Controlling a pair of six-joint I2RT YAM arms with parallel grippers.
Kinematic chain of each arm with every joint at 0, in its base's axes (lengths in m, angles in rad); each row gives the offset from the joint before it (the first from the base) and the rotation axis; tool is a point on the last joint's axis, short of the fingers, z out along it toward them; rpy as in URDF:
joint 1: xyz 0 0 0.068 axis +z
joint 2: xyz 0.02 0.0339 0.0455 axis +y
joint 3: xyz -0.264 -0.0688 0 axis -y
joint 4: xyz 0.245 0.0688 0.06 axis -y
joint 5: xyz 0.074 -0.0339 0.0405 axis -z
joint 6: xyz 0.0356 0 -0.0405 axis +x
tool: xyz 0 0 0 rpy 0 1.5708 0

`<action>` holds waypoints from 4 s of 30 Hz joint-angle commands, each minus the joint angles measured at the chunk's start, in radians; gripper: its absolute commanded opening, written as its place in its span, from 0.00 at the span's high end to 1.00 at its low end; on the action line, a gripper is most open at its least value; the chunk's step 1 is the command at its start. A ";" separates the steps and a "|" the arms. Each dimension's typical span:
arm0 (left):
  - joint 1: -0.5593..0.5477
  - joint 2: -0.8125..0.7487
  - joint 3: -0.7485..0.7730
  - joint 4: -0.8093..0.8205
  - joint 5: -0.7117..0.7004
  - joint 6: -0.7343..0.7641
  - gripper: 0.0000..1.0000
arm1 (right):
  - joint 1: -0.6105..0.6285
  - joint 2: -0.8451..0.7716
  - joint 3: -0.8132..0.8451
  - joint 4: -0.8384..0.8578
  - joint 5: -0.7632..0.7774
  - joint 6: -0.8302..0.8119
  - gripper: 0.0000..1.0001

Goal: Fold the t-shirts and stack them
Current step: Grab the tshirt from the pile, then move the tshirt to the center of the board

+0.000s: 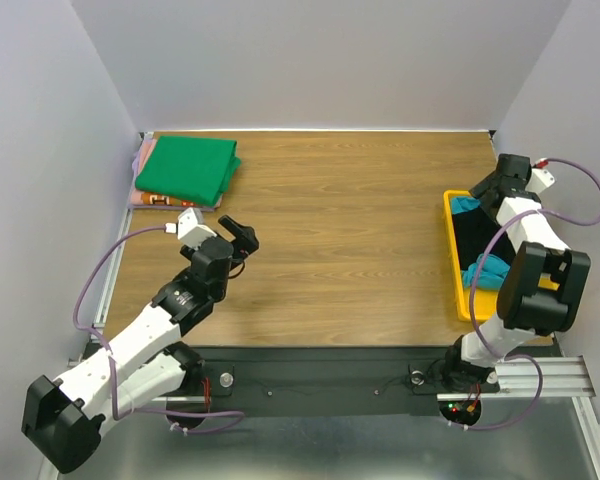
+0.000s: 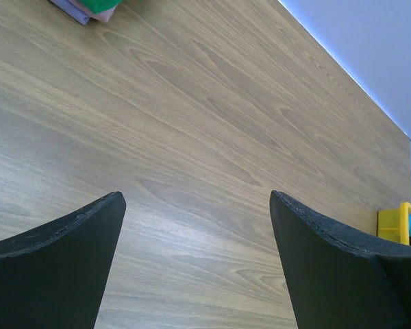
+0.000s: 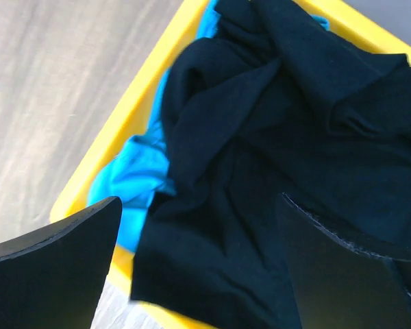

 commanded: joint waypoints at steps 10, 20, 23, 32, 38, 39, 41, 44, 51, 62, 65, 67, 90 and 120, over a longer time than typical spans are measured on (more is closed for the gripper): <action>0.125 0.056 -0.014 0.091 0.134 0.058 0.02 | -0.041 0.088 0.070 -0.022 -0.047 0.029 0.84; 0.148 0.047 -0.022 0.102 0.183 0.069 0.02 | -0.041 -0.100 0.120 -0.032 -0.062 -0.058 1.00; 0.150 0.034 -0.023 0.102 0.194 0.069 0.01 | -0.041 -0.185 0.178 -0.061 -0.060 -0.069 1.00; 0.150 -0.002 -0.028 0.097 0.236 0.060 0.01 | -0.041 -0.292 0.497 -0.192 -0.287 -0.173 1.00; 0.151 -0.042 -0.030 0.065 0.225 0.050 0.02 | -0.037 -0.164 0.835 -0.261 -0.617 -0.219 1.00; 0.151 -0.048 -0.027 0.059 0.220 0.050 0.02 | -0.032 -0.139 0.874 -0.276 -0.648 -0.204 0.99; 0.151 -0.064 -0.028 0.048 0.202 0.050 0.02 | -0.022 -0.076 1.001 -0.281 -0.752 -0.195 0.99; 0.153 -0.075 -0.034 0.056 0.190 0.043 0.01 | 0.021 0.013 1.182 -0.279 -0.855 -0.147 0.99; 0.156 -0.072 -0.017 0.033 0.168 0.055 0.01 | 0.341 0.106 1.268 -0.031 -0.875 -0.046 1.00; 0.161 -0.154 -0.005 -0.149 0.085 -0.060 0.01 | 0.854 0.411 1.444 0.072 -0.709 -0.155 1.00; 0.162 -0.180 0.007 -0.223 0.058 -0.092 0.02 | 0.975 0.473 1.482 0.100 -0.625 -0.204 1.00; 0.162 -0.206 0.012 -0.264 0.049 -0.114 0.02 | 1.005 0.456 1.431 0.132 -0.555 -0.216 1.00; 0.164 -0.194 -0.059 -0.291 0.136 -0.126 0.02 | 0.623 -0.305 -0.298 0.139 0.090 -0.026 0.91; 0.164 0.582 -0.002 0.413 0.570 0.066 0.25 | 0.796 -0.270 -0.300 0.096 -0.143 -0.015 0.00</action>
